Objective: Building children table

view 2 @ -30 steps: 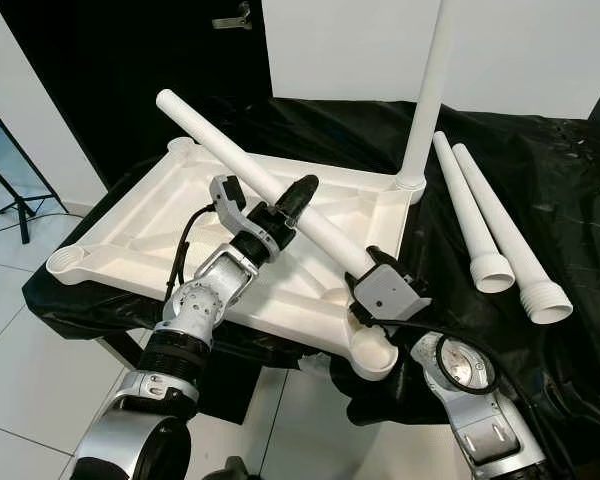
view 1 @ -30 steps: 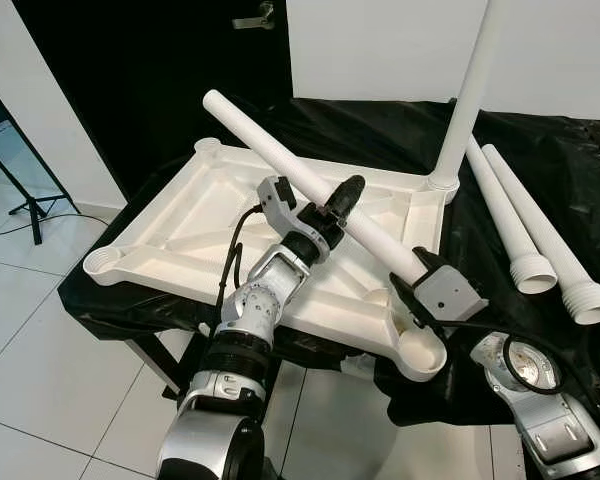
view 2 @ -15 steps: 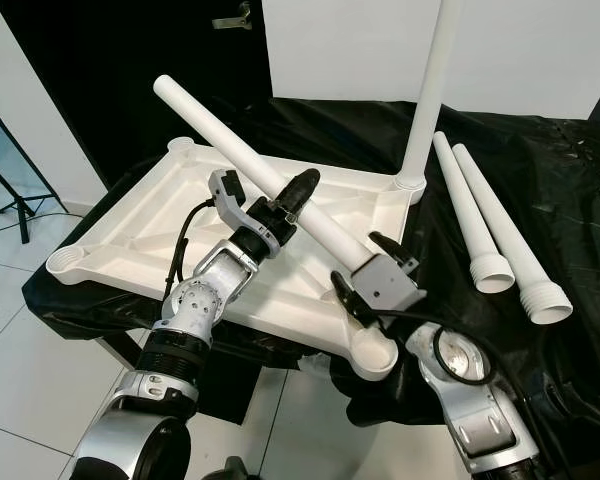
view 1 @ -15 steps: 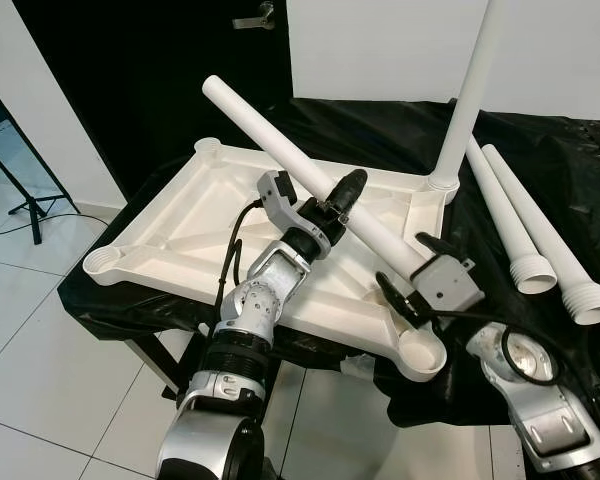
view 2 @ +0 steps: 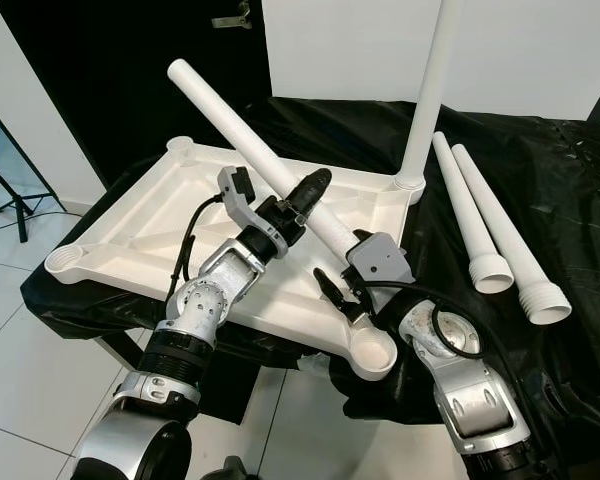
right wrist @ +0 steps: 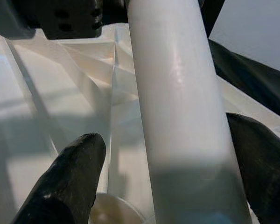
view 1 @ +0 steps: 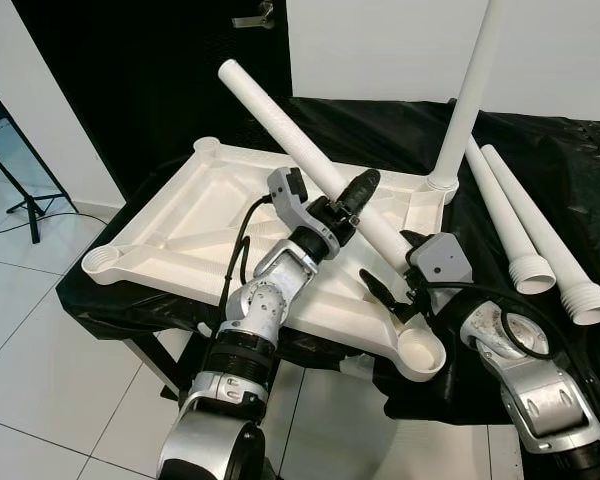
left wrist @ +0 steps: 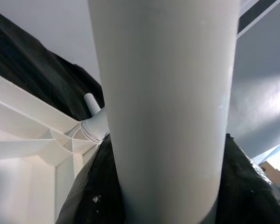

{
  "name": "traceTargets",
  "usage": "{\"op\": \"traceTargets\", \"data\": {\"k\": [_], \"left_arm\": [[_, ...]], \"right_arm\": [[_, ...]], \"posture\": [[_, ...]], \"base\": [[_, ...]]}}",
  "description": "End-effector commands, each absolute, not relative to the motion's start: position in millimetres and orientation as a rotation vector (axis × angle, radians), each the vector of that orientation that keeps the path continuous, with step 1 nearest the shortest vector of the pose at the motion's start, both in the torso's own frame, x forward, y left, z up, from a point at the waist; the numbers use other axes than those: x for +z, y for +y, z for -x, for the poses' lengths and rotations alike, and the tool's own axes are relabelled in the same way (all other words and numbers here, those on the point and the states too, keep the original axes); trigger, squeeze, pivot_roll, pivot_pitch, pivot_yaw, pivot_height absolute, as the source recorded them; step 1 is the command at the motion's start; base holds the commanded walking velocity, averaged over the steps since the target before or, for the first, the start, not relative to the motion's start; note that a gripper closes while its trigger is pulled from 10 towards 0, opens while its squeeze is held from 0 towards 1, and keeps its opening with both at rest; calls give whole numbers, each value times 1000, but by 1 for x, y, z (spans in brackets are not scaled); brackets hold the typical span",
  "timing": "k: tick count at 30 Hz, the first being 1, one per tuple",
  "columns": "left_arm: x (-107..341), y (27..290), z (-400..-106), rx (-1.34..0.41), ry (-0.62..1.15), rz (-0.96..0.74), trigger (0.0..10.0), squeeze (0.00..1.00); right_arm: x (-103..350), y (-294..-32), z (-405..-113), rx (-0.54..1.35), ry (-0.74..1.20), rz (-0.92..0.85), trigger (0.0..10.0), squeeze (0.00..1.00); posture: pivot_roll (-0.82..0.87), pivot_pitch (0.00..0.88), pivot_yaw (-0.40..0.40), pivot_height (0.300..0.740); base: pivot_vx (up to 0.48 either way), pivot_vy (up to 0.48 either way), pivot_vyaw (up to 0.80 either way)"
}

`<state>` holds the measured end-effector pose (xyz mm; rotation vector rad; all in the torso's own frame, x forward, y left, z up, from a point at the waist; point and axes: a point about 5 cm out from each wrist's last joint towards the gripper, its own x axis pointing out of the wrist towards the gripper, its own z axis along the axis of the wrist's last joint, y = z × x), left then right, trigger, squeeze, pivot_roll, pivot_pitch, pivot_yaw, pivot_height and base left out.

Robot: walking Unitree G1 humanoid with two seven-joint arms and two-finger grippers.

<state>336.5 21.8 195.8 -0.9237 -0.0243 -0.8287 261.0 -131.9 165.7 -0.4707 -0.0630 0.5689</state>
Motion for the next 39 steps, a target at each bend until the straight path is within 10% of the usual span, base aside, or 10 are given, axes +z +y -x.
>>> {"op": "traceTargets", "data": {"k": [1, 2, 4, 12, 15, 19, 23, 37, 38, 39], "left_arm": [[219, 11, -322, -1116, -208, 967, 0, 0], [223, 10, -320, -1129, -222, 968, 0, 0], [230, 9, -317, -1148, -245, 964, 0, 0], [232, 8, -319, -1131, -247, 925, 5255, 0], [229, 8, -318, -1124, -245, 909, 10000, 1000], [231, 7, -319, -1103, -260, 897, 10000, 1000], [236, 7, -320, -1077, -276, 895, 10000, 0], [238, 8, -320, -1061, -264, 895, 10000, 0], [238, 8, -318, -1080, -265, 913, 1137, 0], [238, 8, -318, -1080, -265, 913, 1137, 0]], "right_arm": [[156, -127, -260, 611, -14, 454, 10000, 0], [155, -126, -262, 611, -3, 458, 10000, 0], [154, -126, -263, 623, 12, 460, 0, 0], [156, -127, -264, 618, 20, 442, 0, 0], [159, -134, -269, 540, 1, 502, 0, 0], [159, -136, -272, 485, -26, 569, 0, 0], [150, -138, -275, 391, -75, 744, 0, 0], [123, -156, -276, 111, -130, 1019, 0, 0], [122, -160, -276, 69, -154, 1046, 0, 0], [122, -160, -276, 69, -154, 1046, 0, 0]], "posture": [[75, 0, 35, 740], [76, 0, 36, 740], [78, 0, 36, 740], [78, 0, 39, 740], [71, 0, 46, 740], [70, 0, 48, 740], [70, 0, 47, 740], [81, 0, 51, 740], [79, 0, 51, 740], [79, 0, 51, 740]], "base": [[0, 0, 0], [0, 0, 0], [0, 0, 0], [0, 0, 0], [0, 0, 0], [0, 0, 0], [0, 0, 0], [0, 0, 0], [0, 0, 0], [0, 0, 0]]}}
